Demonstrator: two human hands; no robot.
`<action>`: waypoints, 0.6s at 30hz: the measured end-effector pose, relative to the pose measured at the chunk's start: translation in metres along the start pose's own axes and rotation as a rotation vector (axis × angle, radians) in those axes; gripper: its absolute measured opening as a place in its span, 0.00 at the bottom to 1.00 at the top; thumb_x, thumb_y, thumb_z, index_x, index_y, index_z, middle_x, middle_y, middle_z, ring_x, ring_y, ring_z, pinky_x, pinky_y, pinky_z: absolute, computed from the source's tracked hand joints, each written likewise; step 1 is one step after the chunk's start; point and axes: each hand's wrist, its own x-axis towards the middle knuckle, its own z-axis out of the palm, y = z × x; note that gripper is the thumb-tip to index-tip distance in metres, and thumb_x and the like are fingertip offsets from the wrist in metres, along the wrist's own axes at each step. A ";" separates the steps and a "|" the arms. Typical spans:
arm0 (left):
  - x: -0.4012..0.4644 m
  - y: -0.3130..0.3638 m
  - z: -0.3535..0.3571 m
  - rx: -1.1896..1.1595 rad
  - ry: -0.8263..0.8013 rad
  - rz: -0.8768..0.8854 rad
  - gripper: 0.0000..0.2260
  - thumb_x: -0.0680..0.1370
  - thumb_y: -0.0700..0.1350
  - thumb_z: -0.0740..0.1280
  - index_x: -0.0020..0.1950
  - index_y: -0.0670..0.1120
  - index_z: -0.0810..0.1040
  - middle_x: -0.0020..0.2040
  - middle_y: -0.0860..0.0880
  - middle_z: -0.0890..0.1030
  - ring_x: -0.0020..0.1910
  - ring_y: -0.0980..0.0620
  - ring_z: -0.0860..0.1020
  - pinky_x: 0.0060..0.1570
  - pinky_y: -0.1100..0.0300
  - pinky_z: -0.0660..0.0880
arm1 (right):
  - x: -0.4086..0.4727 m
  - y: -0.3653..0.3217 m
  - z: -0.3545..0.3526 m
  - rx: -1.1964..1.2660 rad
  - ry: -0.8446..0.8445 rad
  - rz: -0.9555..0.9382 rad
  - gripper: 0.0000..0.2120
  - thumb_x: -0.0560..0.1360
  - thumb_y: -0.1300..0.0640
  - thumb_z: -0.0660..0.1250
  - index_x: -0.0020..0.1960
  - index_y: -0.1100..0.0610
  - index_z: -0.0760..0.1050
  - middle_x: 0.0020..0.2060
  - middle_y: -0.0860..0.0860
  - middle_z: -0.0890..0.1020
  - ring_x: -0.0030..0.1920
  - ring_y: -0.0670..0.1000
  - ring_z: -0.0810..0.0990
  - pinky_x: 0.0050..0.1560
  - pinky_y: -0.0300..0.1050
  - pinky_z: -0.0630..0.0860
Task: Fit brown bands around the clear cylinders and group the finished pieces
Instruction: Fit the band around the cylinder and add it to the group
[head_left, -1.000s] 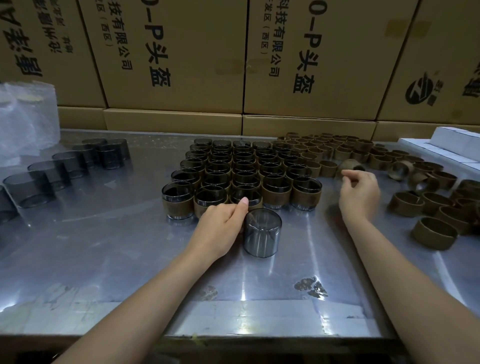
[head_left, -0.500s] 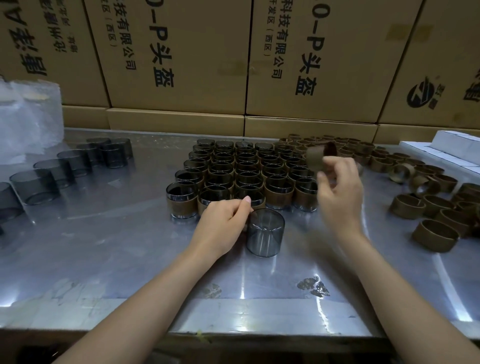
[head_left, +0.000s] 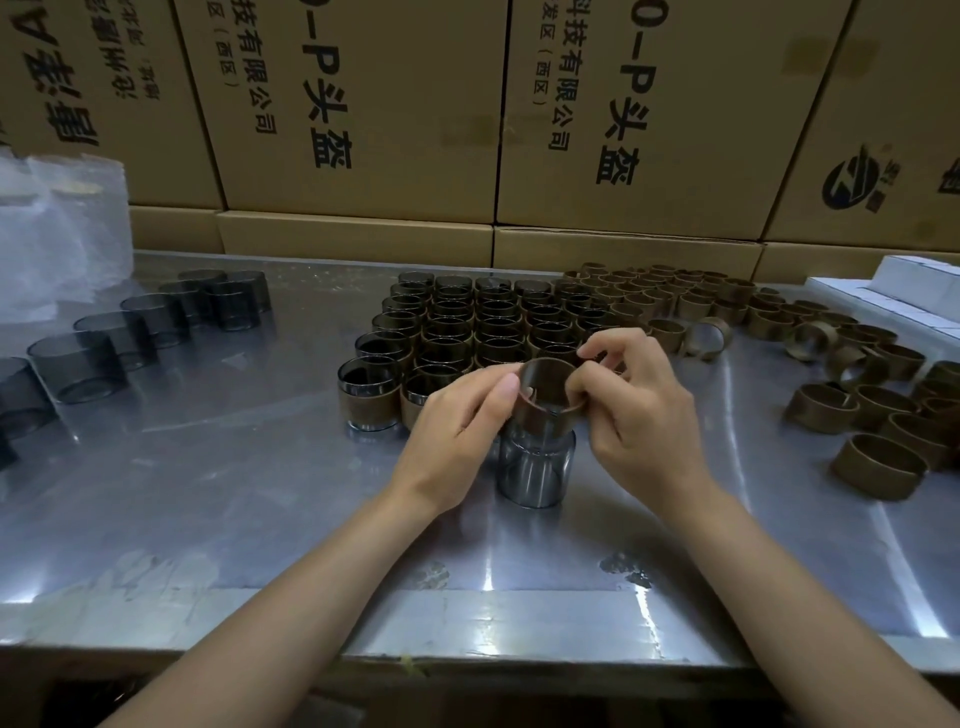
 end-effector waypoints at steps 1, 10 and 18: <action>0.000 0.000 0.000 0.011 -0.022 -0.002 0.19 0.80 0.56 0.55 0.62 0.50 0.79 0.55 0.56 0.82 0.58 0.54 0.78 0.56 0.57 0.74 | -0.001 -0.001 -0.001 -0.002 -0.005 -0.008 0.08 0.71 0.63 0.60 0.38 0.59 0.77 0.49 0.56 0.78 0.45 0.51 0.71 0.31 0.41 0.67; -0.005 0.002 -0.002 0.047 -0.145 -0.059 0.19 0.79 0.56 0.54 0.58 0.48 0.78 0.50 0.53 0.81 0.53 0.53 0.78 0.54 0.49 0.74 | -0.014 -0.009 -0.004 0.247 -0.083 0.098 0.09 0.72 0.59 0.56 0.39 0.57 0.75 0.48 0.46 0.74 0.46 0.45 0.72 0.33 0.47 0.73; -0.011 -0.001 0.001 -0.040 -0.202 -0.156 0.19 0.80 0.57 0.51 0.65 0.53 0.72 0.58 0.53 0.78 0.61 0.53 0.75 0.61 0.46 0.71 | -0.024 -0.010 0.006 0.550 -0.365 0.265 0.09 0.77 0.38 0.49 0.57 0.29 0.59 0.63 0.37 0.61 0.57 0.36 0.69 0.53 0.42 0.73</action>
